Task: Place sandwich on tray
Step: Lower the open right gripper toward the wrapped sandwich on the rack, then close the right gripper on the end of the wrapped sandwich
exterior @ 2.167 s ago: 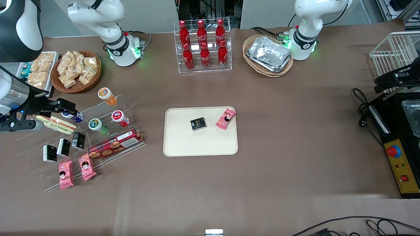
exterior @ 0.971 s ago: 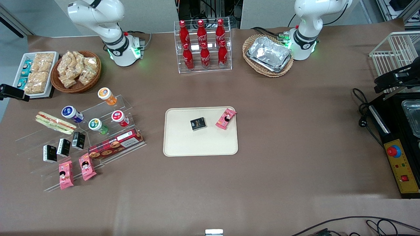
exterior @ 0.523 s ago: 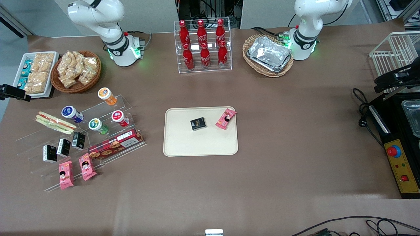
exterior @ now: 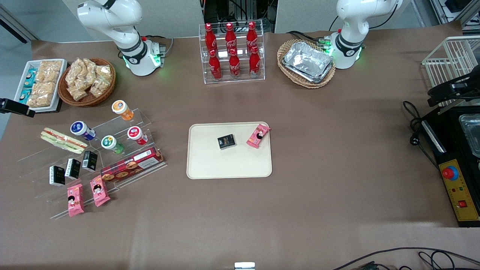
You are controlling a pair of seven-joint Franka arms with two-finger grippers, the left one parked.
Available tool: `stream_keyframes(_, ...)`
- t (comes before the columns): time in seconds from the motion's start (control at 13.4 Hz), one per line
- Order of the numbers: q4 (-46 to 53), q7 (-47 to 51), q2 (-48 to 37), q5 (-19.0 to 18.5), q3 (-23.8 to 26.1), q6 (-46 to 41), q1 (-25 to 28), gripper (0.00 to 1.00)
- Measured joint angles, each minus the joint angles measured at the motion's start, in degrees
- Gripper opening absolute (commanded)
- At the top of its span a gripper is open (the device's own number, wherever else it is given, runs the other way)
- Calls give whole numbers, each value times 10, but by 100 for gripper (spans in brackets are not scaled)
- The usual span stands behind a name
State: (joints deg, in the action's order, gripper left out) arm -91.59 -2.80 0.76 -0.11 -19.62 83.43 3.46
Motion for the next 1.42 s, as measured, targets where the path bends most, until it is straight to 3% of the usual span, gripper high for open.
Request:
stream_keyframes(0.45, -2, 121, 6, 0, 0, 18, 0, 100)
stream_keyframes(0.97, -2, 543, 25, -1, -21, 26, 0, 100)
stream_keyframes(1.42, -9, 697, 50, 4, -37, 36, -1, 100)
